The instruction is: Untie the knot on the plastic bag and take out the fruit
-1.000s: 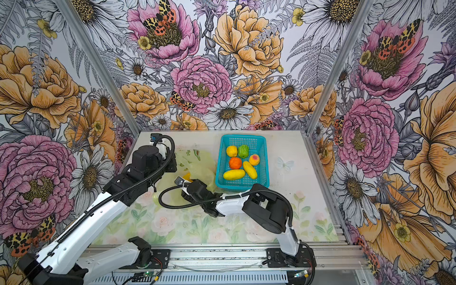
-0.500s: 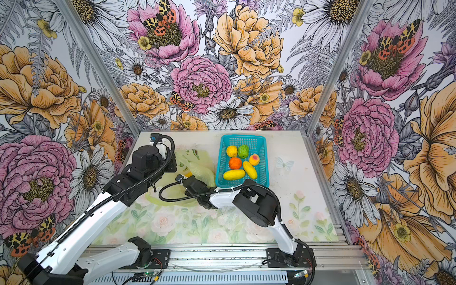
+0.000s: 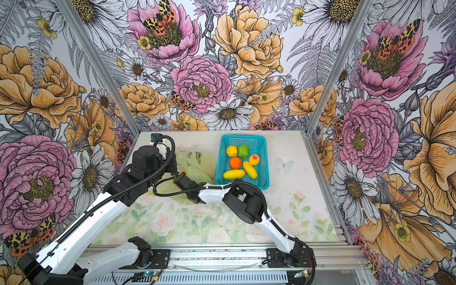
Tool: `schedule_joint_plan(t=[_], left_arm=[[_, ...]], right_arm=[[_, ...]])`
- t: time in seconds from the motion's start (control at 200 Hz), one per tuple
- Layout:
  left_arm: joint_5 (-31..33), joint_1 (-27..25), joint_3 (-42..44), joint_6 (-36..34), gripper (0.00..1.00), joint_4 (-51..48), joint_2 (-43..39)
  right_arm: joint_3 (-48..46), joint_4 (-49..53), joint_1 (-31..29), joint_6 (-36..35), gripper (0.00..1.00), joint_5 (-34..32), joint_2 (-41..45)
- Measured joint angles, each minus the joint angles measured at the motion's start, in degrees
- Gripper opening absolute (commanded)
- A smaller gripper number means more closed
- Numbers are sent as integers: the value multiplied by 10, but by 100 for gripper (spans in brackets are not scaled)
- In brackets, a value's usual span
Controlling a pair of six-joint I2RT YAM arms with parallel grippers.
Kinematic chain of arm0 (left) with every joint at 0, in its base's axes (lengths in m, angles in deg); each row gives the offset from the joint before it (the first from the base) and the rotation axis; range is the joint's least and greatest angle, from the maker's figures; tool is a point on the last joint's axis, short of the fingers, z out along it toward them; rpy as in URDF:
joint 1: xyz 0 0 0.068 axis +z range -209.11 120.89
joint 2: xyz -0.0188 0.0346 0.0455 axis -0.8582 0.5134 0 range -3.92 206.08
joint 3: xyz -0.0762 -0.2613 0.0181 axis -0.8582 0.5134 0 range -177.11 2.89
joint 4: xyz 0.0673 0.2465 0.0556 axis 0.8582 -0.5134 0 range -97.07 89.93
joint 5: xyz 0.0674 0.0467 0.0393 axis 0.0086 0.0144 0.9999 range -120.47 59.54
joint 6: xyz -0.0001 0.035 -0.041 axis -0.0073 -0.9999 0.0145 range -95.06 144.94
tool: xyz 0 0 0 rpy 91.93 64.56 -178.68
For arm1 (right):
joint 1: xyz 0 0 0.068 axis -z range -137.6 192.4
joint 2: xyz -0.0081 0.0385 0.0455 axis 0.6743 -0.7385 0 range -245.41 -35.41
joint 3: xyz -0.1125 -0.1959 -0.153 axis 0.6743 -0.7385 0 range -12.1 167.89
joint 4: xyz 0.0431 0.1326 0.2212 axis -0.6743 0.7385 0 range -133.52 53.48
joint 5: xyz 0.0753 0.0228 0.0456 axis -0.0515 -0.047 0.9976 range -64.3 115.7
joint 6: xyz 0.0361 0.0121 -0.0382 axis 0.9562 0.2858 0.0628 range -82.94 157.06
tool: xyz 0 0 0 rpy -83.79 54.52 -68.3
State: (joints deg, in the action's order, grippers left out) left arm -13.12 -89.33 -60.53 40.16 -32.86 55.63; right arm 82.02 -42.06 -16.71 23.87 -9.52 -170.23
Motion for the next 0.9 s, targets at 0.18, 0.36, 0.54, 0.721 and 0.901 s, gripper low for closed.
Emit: schedule_joint_plan(t=[0.18, 0.36, 0.54, 0.721, 0.901], left_arm=[[0, 0, 0, 0, 0, 0, 0], [0, 0, 0, 0, 0, 0, 0], [0, 0, 0, 0, 0, 0, 0], [0, 0, 0, 0, 0, 0, 0], [0, 0, 0, 0, 0, 0, 0]], right_arm=[[0, -4, 0, 6, 32, -8, 5], [-68, -31, -5, 16, 24, 8, 50], [-179, -84, -19, 22, 14, 42, 130], [-302, -177, -28, 28, 8, 116, 243], [-362, -250, -32, 32, 12, 175, 312]])
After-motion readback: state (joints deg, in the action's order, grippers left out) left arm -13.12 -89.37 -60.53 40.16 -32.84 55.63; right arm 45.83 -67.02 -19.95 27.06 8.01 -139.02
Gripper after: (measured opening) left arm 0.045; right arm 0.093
